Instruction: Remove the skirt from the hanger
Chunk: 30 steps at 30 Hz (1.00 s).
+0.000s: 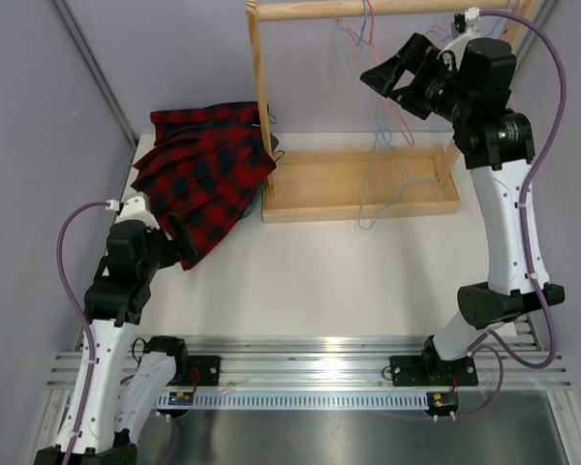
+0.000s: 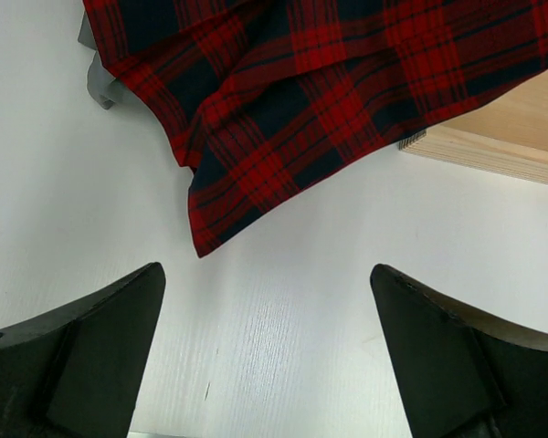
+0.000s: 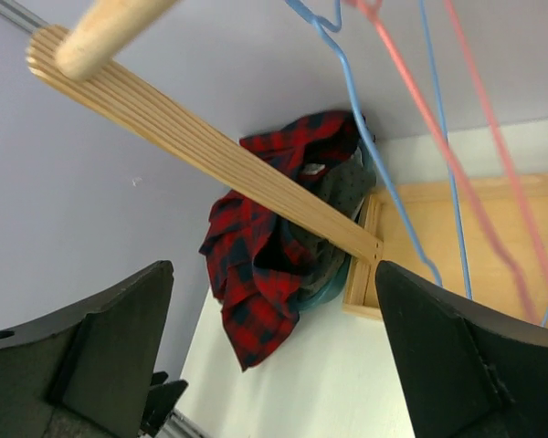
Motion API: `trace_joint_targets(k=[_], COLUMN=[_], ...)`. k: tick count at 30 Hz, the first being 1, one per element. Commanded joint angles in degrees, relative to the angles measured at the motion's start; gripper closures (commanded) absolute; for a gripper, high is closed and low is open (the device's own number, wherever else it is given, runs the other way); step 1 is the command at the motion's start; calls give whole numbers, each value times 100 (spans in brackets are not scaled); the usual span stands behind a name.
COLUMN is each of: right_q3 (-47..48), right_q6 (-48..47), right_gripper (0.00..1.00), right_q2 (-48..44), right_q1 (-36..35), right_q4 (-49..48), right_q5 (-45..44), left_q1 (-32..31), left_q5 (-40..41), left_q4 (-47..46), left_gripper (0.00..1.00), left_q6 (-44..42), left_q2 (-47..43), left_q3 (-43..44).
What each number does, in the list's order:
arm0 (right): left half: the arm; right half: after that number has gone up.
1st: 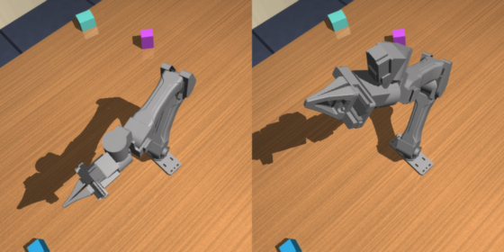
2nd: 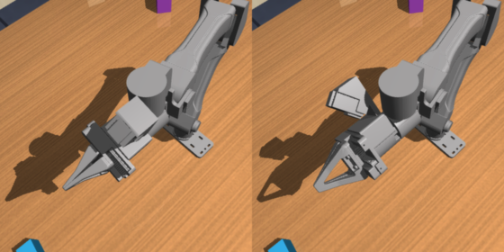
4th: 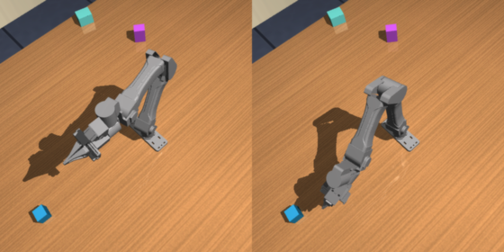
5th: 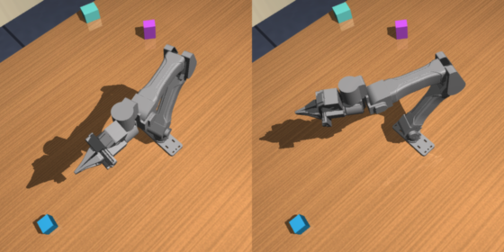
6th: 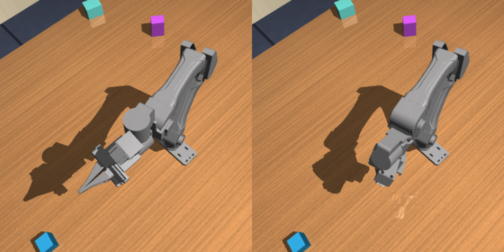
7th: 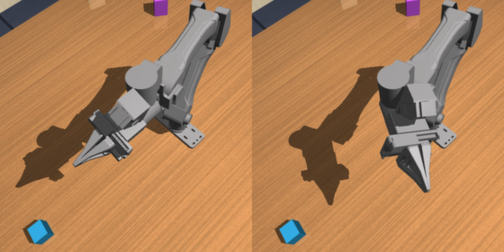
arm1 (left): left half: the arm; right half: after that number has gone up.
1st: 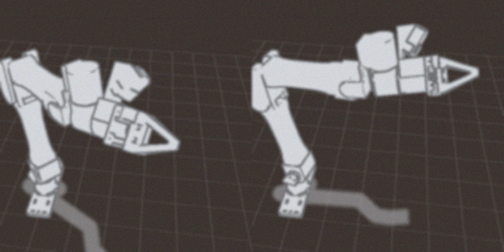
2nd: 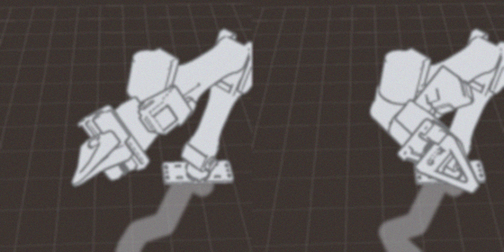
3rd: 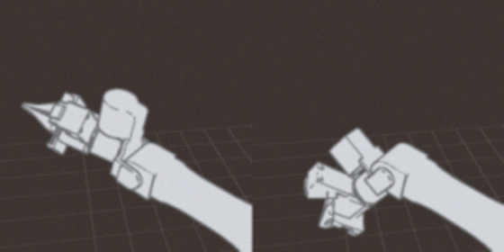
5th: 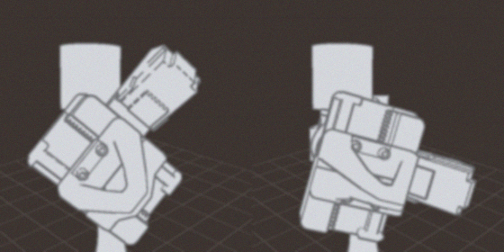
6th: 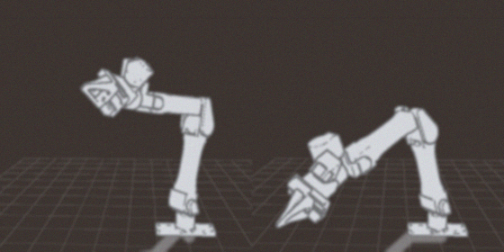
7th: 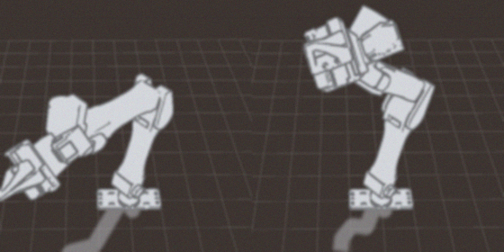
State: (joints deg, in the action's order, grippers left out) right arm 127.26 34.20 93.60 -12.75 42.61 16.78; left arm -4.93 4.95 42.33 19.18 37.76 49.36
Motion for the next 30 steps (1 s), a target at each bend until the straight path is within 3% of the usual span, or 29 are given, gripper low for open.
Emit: trace_joint_targets(k=[1,5,10,12,17,18,23,30], right_q3=[782,582,-1104,-1852,-3458,-3680,-4954,-5036], right_q6=[-290,-589,-984,-1020,-687,-590,-185,-97], right_gripper=[1,1,0,1,0,1,5,10], right_q2=[-123,-719,-1957,-2187,-2242,-2154,-1565,-529], right_q1=[-34,-25,-17,1,334,439,765,862], right_q4=[229,222,-7,45,291,309,-410,-1122], right_q5=[-384,-1253,-3219,-3592,-3261,-2842,-2205,-2091], left_q1=[-17,-17,-52,-61,-87,-96,-201,-386], left_q5=[-91,-135,-187,-196,-258,-266,-249,-170], left_q4=[-233,-242,-277,-286,-313,-313,-304,-304], left_gripper=[1,1,1,1,1,1,1,1], left_q6=[-107,-107,-107,-107,-125,-125,-134,-125], left_q2=[-154,-234,-357,-366,-383,-383,-410,-471], left_q3=[-76,-111,-155,-164,-181,-182,-199,-199])
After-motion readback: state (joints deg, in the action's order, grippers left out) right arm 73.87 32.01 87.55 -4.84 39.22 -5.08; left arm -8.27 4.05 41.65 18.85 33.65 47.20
